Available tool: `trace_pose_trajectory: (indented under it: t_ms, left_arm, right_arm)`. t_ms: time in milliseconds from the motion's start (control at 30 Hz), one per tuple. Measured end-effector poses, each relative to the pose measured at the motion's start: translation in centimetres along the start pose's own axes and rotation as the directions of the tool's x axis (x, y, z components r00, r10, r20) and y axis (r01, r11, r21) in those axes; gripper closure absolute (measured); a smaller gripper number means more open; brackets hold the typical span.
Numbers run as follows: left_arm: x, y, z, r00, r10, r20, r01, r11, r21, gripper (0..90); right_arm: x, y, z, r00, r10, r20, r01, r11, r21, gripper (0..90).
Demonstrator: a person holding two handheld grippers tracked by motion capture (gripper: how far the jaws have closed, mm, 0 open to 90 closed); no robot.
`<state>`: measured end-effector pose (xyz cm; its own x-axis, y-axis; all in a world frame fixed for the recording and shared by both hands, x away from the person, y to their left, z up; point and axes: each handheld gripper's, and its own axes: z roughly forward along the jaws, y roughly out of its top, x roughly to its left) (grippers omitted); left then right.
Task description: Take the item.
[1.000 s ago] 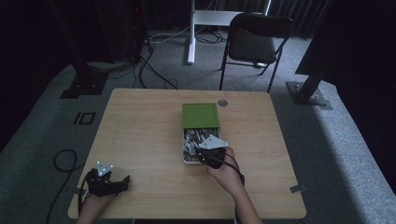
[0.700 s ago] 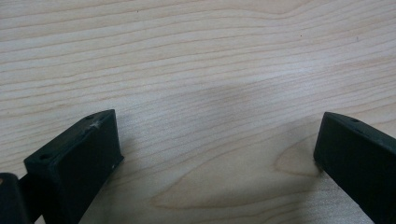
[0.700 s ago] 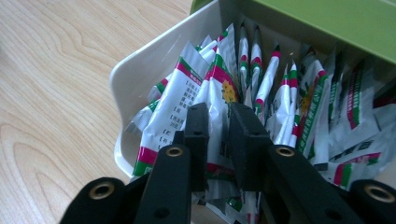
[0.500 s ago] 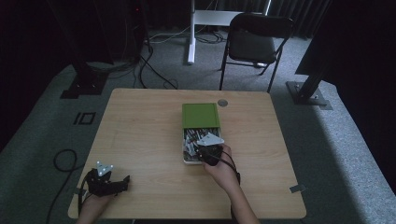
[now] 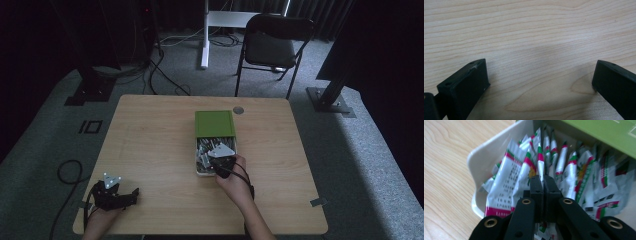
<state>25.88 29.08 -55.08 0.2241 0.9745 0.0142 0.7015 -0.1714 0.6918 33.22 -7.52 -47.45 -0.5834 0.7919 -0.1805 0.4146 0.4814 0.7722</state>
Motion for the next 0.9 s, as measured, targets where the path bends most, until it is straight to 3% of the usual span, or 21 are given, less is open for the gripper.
trace_pose_trajectory:
  t_ms: [533, 567, 633, 767, 833, 900]
  left_arm:
    - [0.0, 0.0, 0.0, 1.0, 0.0, 0.0, 0.0, 1.0, 0.0, 1.3]
    - [0.0, 0.0, 0.0, 1.0, 0.001, 0.0, -0.001, 1.0, 0.0, 1.3]
    - [0.0, 0.0, 0.0, 1.0, 0.0, 0.001, 0.0, 1.0, 0.0, 1.3]
    - [0.0, 0.0, 0.0, 1.0, 0.0, 0.0, 0.0, 1.0, 0.0, 1.3]
    - [0.0, 0.0, 0.0, 1.0, 0.0, 0.001, 0.0, 1.0, 0.001, 1.3]
    - [0.0, 0.0, 0.0, 1.0, 0.0, 0.0, 0.0, 1.0, 0.0, 1.3]
  right_arm:
    - [-0.9, 1.6, -3.3, 0.996, 0.057, -0.069, -0.064, 0.992, -0.11, 88.1]
    - [-1.0, 1.9, -3.8, 0.9934, 0.074, -0.088, -0.085, 0.988, -0.127, 88.2]
    - [-1.1, 2.2, -4.2, 0.9953, 0.068, -0.069, -0.077, 0.987, -0.138, 88.2]
    - [-1.5, 2.6, -5.0, 0.9935, 0.083, -0.079, -0.095, 0.982, -0.162, 88.2]
    - [-2.1, 3.1, -6.0, 0.9895, 0.107, -0.097, -0.125, 0.973, -0.194, 88.2]
    - [-2.6, 3.4, -6.6, 0.9897, 0.117, -0.083, -0.132, 0.967, -0.218, 88.2]
